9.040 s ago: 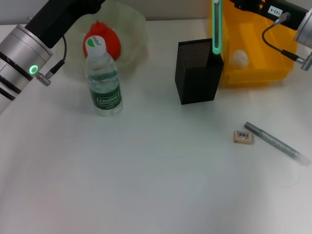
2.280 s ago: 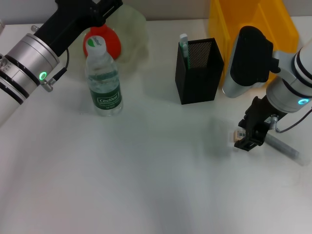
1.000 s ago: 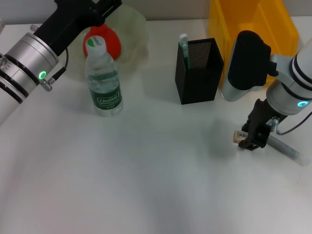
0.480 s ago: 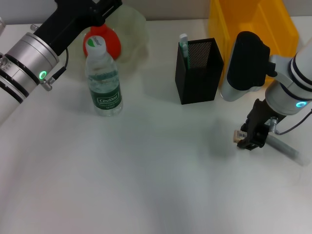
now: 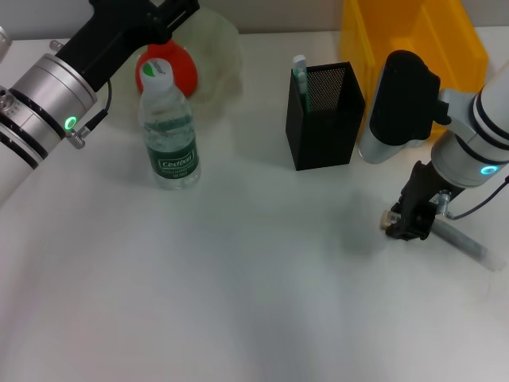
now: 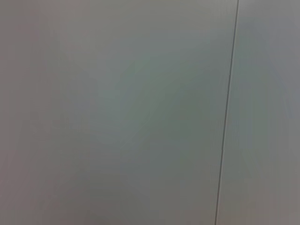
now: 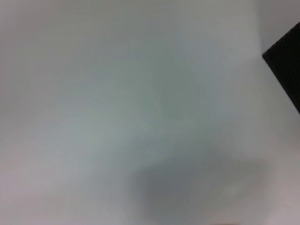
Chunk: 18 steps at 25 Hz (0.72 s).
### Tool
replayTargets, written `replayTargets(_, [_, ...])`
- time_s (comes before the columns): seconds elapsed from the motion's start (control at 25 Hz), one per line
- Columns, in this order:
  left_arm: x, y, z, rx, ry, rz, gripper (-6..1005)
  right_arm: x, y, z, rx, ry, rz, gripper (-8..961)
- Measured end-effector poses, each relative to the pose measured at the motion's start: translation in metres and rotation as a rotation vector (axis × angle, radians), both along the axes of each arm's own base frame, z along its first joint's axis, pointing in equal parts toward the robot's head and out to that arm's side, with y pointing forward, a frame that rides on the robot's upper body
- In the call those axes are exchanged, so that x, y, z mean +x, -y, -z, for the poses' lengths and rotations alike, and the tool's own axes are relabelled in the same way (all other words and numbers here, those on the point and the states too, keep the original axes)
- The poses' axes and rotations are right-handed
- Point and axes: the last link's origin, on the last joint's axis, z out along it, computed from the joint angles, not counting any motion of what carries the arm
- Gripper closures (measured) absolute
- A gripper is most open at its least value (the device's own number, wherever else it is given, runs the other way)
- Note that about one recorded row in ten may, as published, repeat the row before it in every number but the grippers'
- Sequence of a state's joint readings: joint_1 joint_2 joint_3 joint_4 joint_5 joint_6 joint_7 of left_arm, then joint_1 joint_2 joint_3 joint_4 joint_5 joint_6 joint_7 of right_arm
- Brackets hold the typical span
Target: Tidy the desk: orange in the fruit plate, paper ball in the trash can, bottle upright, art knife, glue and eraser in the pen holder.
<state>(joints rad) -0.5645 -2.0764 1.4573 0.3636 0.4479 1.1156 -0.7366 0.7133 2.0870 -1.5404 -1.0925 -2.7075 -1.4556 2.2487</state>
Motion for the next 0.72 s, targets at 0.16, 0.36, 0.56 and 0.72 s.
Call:
replayTargets(0.16, [0.000, 0.000, 0.000, 0.000, -0.001, 0.000, 205, -0.001, 0.000, 0.000, 0.002, -0.005, 0.001, 685])
replayTargets(0.36, [0.000, 0.000, 0.000, 0.000, 0.001, 0.002, 205, -0.025, 0.003, -0.010, -0.012, -0.185, 0.013, 690])
replayTargets(0.56, [-0.001, 0.003, -0.002, -0.001, 0.012, 0.009, 205, -0.058, -0.004, -0.050, 0.093, -0.432, -0.021, 689])
replayTargets(0.72, [-0.002, 0.004, -0.002, 0.000, 0.017, 0.009, 206, -0.087, -0.014, -0.071, 0.234, -0.568, -0.084, 689])
